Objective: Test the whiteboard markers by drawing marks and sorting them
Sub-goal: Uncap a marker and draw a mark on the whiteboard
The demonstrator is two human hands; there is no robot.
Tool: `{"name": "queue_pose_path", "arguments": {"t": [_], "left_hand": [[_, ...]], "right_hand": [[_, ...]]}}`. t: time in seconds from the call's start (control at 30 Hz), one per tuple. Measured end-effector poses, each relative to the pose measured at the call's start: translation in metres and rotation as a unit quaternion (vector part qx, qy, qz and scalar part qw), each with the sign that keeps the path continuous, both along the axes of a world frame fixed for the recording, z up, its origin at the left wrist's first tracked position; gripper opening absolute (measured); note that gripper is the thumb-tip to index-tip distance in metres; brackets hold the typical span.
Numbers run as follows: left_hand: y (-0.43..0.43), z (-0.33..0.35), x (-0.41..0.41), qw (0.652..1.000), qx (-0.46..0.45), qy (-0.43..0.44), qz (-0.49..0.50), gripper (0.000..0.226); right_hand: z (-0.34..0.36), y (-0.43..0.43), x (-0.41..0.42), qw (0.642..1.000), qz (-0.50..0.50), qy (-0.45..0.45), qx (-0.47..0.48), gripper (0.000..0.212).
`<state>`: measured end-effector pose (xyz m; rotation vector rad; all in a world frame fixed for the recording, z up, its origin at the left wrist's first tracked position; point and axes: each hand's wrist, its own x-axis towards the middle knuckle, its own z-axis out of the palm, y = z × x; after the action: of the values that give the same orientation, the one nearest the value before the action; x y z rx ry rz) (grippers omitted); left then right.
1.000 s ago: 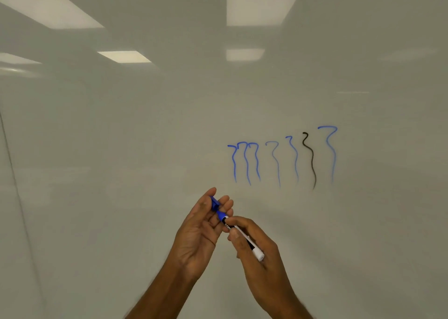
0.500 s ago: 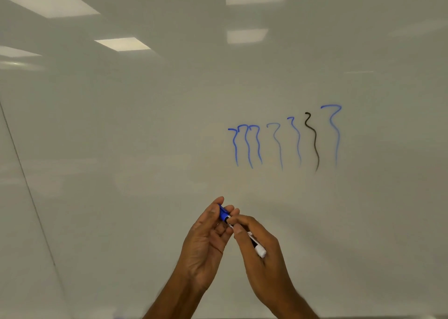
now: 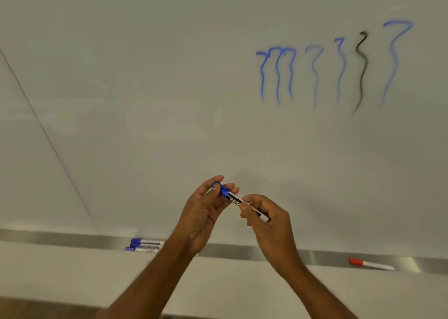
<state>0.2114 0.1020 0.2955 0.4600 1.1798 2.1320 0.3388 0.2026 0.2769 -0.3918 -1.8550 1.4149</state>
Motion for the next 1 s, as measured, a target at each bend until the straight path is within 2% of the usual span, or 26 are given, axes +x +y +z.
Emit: {"name": "queue_pose_path", "arguments": {"t": [0.17,0.3,0.37,0.47,0.6,0.73,0.83,1.0], "left_hand": [[-0.022,-0.070,-0.024,0.993,-0.113,0.043,-0.013,0.029],[-0.043,-0.123,-0.046,0.963,-0.242,0.081,0.082,0.020],[-0.056,-0.151,-0.057,0.927,-0.321,0.134,0.142,0.016],[-0.076,-0.190,-0.067,0.842,-0.435,0.273,0.165,0.023],[-0.089,-0.235,-0.070,0.759,-0.505,0.409,0.038,0.045],[-0.082,-0.267,-0.072,0.674,-0.537,0.504,-0.059,0.060],[-0.071,-0.281,-0.073,0.629,-0.558,0.532,-0.097,0.064],[-0.055,-0.301,-0.075,0.587,-0.562,0.569,-0.125,0.063]], "right_hand": [[-0.064,0.013,-0.013,0.981,0.008,-0.170,0.092,0.015],[-0.120,0.023,-0.034,0.958,-0.002,-0.246,0.147,0.010],[-0.148,0.028,-0.044,0.948,-0.007,-0.276,0.159,0.010],[-0.185,0.034,-0.060,0.931,-0.012,-0.316,0.182,0.010],[-0.228,0.043,-0.084,0.908,-0.016,-0.356,0.222,0.012],[-0.255,0.046,-0.102,0.893,-0.023,-0.371,0.253,0.014],[-0.270,0.047,-0.113,0.883,-0.021,-0.387,0.264,0.016],[-0.289,0.049,-0.126,0.866,0.003,-0.413,0.282,0.018]]}}
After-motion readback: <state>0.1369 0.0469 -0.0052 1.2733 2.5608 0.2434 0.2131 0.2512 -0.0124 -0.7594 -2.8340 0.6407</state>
